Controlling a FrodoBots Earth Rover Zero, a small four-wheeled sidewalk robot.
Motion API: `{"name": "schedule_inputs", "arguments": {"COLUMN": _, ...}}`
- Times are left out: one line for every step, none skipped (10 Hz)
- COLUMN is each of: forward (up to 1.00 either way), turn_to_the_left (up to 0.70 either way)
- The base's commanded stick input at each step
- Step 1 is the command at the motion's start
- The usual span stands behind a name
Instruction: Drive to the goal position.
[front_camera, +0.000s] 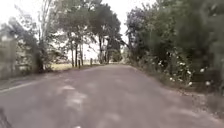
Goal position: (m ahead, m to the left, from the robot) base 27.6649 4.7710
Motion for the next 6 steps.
{"name": "schedule_inputs", "arguments": {"forward": 1.0, "turn_to_the_left": -0.13}}
{"name": "schedule_inputs", "arguments": {"forward": 1.0, "turn_to_the_left": -0.13}}
{"name": "schedule_inputs", "arguments": {"forward": 1.0, "turn_to_the_left": -0.12}}
{"name": "schedule_inputs", "arguments": {"forward": 1.0, "turn_to_the_left": -0.09}}
{"name": "schedule_inputs", "arguments": {"forward": 1.0, "turn_to_the_left": -0.07}}
{"name": "schedule_inputs", "arguments": {"forward": 1.0, "turn_to_the_left": -0.06}}
